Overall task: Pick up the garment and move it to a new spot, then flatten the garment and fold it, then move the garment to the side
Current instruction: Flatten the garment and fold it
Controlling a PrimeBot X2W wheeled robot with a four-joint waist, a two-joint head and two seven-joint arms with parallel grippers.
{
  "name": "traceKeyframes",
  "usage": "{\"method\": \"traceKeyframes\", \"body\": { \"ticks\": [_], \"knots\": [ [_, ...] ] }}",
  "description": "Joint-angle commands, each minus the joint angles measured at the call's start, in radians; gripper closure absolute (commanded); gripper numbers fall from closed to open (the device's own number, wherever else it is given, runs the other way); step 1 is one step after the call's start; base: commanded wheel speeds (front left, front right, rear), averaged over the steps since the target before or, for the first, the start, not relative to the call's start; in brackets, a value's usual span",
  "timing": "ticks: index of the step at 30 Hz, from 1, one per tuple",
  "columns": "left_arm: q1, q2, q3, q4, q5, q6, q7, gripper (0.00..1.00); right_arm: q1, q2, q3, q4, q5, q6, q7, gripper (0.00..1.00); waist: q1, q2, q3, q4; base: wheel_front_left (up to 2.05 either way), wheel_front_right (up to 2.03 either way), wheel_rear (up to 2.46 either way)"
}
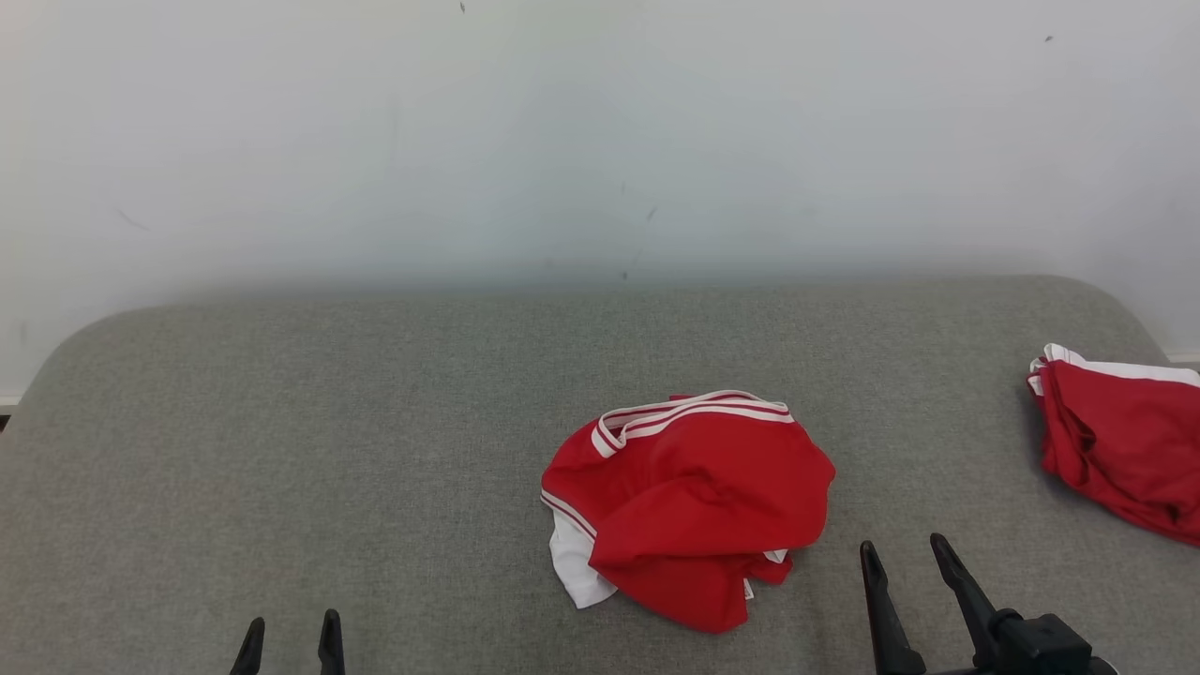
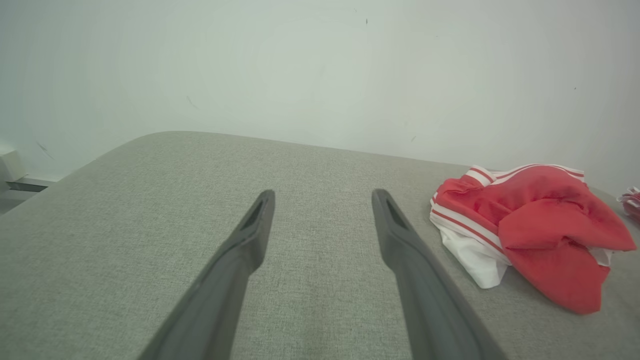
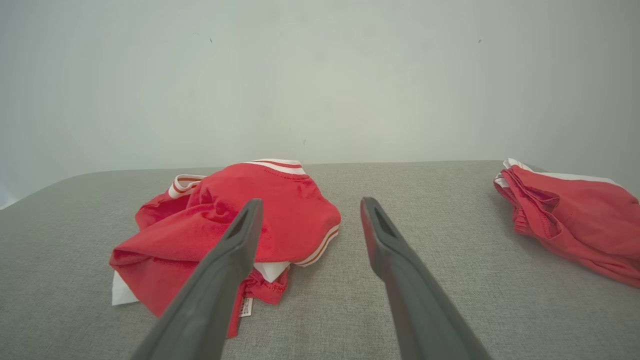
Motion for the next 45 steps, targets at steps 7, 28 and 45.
{"method": "traceKeyframes", "body": {
  "ticks": [7, 28, 45],
  "knots": [
    [-0.004, -0.009, -0.002, -0.002, 0.021, -0.005, -0.003, 0.00, -0.004, 0.001, -0.001, 0.000, 0.005, -0.003, 0.000, 0.00, 0.0001, 0.0000, 0.005, -0.005, 0.00, 0.00, 0.00],
    [-0.201, 0.030, -0.124, 0.014, 0.020, -0.016, 0.145, 0.00, -0.041, 0.000, 0.053, -0.019, 0.015, -0.003, 0.015, 0.00, 0.0001, 0.0000, 0.081, -0.225, 0.00, 0.00, 0.00],
    [-0.689, 0.061, -0.384, 0.241, -0.116, -0.018, 0.608, 0.00, -0.091, 0.001, 0.084, 0.009, 0.050, -0.003, -0.015, 0.00, 0.0001, 0.0000, 0.185, -0.453, 0.00, 0.00, 0.00]
  ]
}}
